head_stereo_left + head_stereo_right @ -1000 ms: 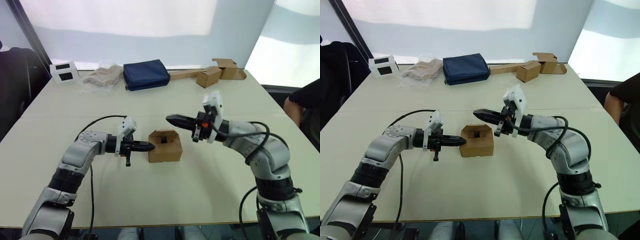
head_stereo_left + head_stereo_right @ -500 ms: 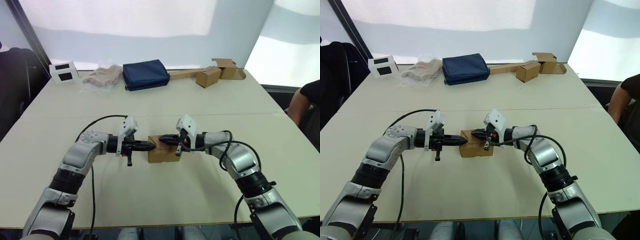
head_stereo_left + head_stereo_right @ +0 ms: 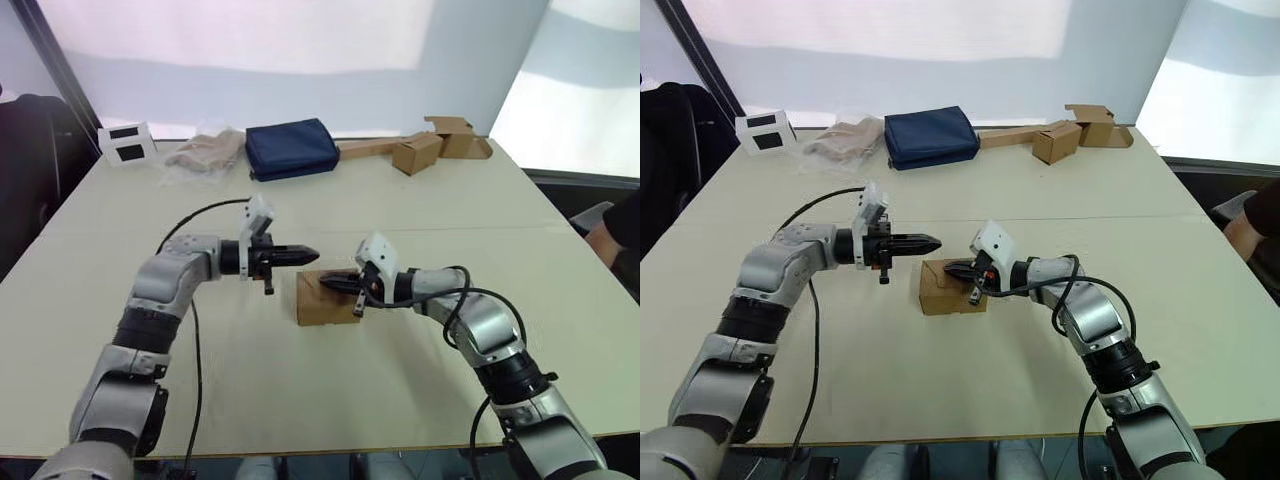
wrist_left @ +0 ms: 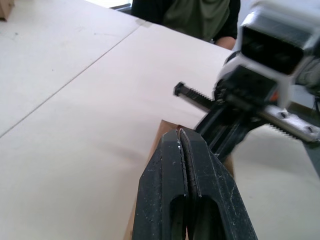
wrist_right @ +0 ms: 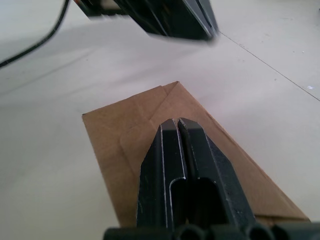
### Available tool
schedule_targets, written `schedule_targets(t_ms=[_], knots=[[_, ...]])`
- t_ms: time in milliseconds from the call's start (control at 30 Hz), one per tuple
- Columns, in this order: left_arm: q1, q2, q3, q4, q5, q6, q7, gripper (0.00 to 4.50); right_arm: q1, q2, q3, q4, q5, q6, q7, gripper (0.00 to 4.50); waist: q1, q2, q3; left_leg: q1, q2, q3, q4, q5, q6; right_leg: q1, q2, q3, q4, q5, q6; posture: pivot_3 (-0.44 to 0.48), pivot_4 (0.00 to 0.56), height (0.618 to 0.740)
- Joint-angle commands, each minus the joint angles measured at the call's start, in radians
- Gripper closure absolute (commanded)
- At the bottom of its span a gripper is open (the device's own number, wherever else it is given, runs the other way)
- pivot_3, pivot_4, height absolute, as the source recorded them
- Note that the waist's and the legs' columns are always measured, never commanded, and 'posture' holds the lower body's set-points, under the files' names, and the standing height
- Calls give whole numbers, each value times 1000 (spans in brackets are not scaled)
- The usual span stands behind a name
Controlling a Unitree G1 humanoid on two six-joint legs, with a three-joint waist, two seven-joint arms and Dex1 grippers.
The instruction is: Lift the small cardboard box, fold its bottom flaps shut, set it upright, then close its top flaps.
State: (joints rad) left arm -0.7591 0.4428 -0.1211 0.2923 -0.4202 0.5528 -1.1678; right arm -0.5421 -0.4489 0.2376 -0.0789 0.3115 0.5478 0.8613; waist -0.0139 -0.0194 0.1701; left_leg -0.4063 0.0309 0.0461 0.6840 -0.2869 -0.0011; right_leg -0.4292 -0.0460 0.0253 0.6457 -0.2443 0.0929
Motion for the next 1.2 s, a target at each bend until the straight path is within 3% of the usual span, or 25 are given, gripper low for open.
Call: schedule_targets(t_ms=[33,367,500,1200], knots=[[-36,-33,-38,63,57,-67,3,4489,6,-14,-34,-84,30,30,4,4500,-1,0,0,0,0,0,0,0,0,0,0,0,0,0,0,0,150,740],[-47,-74,-77,141,134,-153,-13,4489,54,-94,-125,-344,182,211,14,4500,2,0,0,0,0,-1,0,0,0,-1,0,0,0,0,0,0,150,740],[-41,-80,-74,128,137,-150,-13,4489,83,-117,-115,-366,190,231,5,4500,2,0,0,0,0,-2,0,0,0,0,0,0,0,0,0,0,150,740],[-42,-94,-32,94,114,-123,15,4489,20,-56,32,-36,2,58,8,4500,1,0,0,0,0,-1,0,0,0,0,1,0,0,0,0,0,150,740]])
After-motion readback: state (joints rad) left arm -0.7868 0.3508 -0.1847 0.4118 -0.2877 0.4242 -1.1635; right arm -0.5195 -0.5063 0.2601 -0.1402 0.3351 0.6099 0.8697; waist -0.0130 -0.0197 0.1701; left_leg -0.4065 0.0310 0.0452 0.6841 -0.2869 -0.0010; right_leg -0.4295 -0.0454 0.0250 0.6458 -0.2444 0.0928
